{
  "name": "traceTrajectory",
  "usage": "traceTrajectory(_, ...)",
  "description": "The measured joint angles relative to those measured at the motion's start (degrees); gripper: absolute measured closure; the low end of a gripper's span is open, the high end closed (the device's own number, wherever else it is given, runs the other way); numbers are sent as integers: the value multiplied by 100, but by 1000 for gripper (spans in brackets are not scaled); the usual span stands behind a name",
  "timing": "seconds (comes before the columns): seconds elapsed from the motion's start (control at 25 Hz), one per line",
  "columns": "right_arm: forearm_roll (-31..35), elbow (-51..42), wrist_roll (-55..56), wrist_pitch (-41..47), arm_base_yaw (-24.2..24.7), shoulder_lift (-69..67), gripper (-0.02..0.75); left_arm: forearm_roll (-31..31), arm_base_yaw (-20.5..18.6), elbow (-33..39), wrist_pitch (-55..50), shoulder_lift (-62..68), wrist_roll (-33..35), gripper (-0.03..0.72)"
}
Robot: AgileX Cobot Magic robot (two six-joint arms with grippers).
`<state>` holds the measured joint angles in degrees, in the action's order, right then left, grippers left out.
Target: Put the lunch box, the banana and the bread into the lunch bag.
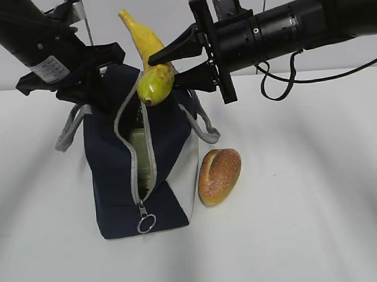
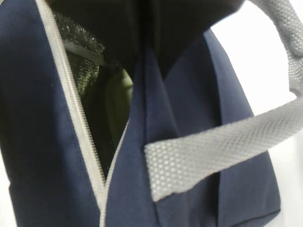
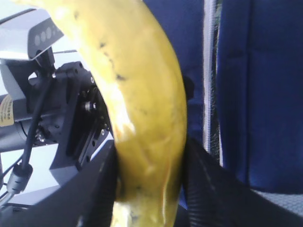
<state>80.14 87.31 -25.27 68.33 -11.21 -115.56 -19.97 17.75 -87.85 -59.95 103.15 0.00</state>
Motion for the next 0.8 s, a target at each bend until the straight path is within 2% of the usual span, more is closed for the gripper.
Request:
traceTrajectory(0.4, 144, 0, -60, -24, 0, -14, 439, 0, 0, 0, 22, 0, 0, 691)
traceTrajectory(0.8, 109, 0, -76, -36, -213, -14, 439, 0, 0, 0, 34, 0, 0, 691)
